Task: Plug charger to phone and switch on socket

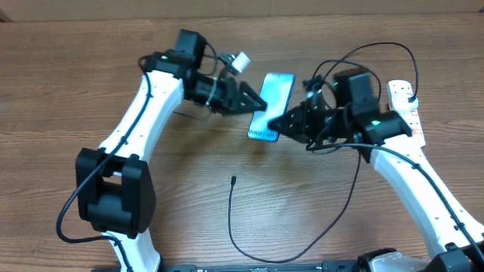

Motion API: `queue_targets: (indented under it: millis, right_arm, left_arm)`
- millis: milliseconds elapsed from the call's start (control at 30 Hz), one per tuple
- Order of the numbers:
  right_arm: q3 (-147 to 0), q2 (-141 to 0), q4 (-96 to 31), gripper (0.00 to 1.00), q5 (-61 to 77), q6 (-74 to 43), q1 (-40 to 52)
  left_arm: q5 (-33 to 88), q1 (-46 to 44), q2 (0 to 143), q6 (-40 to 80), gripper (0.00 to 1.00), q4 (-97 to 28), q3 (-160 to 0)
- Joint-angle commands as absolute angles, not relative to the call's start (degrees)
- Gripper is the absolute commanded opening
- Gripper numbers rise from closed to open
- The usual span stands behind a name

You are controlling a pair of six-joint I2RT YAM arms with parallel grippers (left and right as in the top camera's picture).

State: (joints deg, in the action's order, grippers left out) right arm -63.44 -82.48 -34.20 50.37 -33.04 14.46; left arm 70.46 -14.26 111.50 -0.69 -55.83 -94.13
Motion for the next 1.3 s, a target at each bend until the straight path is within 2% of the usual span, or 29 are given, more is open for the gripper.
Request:
queue_targets:
  millis: [0, 100, 233, 300, 467, 533, 767, 967, 1033, 1067, 1100, 1167, 1267]
  right_arm:
    - [-64.23, -82.21, -30.7, 0.04, 58.87, -31.66, 12.95]
    - [-64.23, -82.32, -29.32, 0.04, 58.85, -30.94, 12.78]
    - [-64.18, -82.5, -28.77, 0.04, 59.05, -25.85, 14.02]
    - [-64.18, -82.74, -28.75, 0.04, 59.02, -23.22, 14.55]
    - [-64.18, -84.42, -28.77, 0.04, 59.05, -17.96, 14.61]
    - [-64.18, -85.43, -28.77, 0.04, 59.05, -17.45, 14.61]
    - [-64.18, -86.7, -28.75, 0.04, 59.31, -17.47, 13.69]
    - [-64.18, -86.7, -31.0, 0.09, 59.44, -17.47, 12.8]
    - [-64.18, -86.7, -31.2, 0.16, 59.44, -17.5, 12.78]
    - [-64.18, -86.7, -31.2, 0.32, 59.46, -17.5, 12.78]
    - [-64.18, -86.7, -31.2, 0.4, 59.48, -17.5, 12.75]
    - [-64.2, -86.7, -31.2, 0.52, 59.55, -17.5, 12.64]
    - [-64.25, -86.67, -31.18, 0.61, 60.93, -17.52, 11.44]
  left_arm:
    - [90.59, -16.14, 110.54, -6.85, 0.28, -53.93, -95.24]
    - [90.59, -16.14, 110.54, -6.85, 0.2, -52.49, -95.26]
    - [90.59, -16.14, 110.54, -4.73, 0.17, -50.48, -95.44]
    - [90.61, -16.23, 110.54, -1.56, 0.2, -48.45, -95.44]
    - [90.63, -16.56, 110.48, 5.15, 0.38, -44.42, -95.44]
    - [90.65, -16.53, 110.43, 5.17, 0.39, -44.31, -95.44]
    - [90.63, -16.53, 110.43, 5.15, 0.29, -44.27, -95.44]
    - [90.63, -16.23, 110.43, 5.21, 0.06, -43.88, -95.44]
    - [90.61, -16.12, 110.43, 5.8, 0.04, -43.86, -95.44]
    - [90.61, -16.1, 110.43, 6.5, 0.04, -43.83, -95.44]
    - [90.61, -16.1, 110.43, 7.14, 0.04, -43.86, -95.44]
    - [90.61, -16.08, 110.45, 7.77, 0.04, -43.83, -95.44]
    - [90.52, -16.01, 110.45, 7.75, 0.04, -43.83, -95.44]
